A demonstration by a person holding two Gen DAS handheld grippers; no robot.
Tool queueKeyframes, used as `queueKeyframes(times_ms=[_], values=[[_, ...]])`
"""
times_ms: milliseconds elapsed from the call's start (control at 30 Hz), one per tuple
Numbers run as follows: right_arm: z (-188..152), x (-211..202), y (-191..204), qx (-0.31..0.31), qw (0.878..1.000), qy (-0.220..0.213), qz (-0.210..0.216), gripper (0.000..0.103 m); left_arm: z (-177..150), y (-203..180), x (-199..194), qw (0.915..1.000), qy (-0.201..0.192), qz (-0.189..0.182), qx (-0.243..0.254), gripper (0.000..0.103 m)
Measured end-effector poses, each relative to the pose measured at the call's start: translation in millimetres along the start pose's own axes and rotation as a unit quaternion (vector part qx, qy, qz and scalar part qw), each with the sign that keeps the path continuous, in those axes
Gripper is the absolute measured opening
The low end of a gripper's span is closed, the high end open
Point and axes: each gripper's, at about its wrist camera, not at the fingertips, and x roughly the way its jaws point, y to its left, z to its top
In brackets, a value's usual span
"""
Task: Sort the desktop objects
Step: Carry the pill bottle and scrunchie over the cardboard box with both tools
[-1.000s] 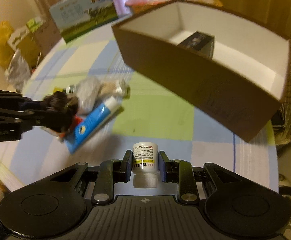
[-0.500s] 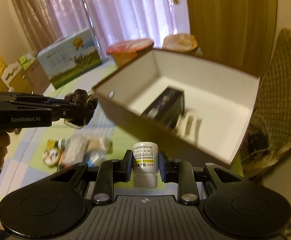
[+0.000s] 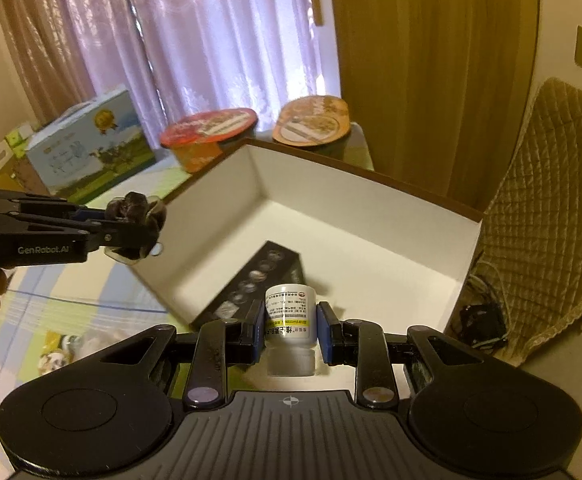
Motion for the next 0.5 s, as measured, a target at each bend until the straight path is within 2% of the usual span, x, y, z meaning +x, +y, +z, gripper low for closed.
queueKeyframes(times_ms=[267,333,500], values=[[18.4,47.4,-27.2,-0.018,0.997,0.071,-0.017,0.024,20.8,18.8,57.5,0.9978,0.066,0.005,0.000,0.022],[18.8,59.4,-31.6,-0.024,0.995,0.092,-0.022,0.024,21.2,21.0,73.3,0.9962,0.086,0.015,0.006,0.022],[16.0,78.1,-42.3,-0.032,0.990,0.131,-0.029,0.024,14.6,26.2,106.2,0.9906,0.136,0.012,0.008,0.022]])
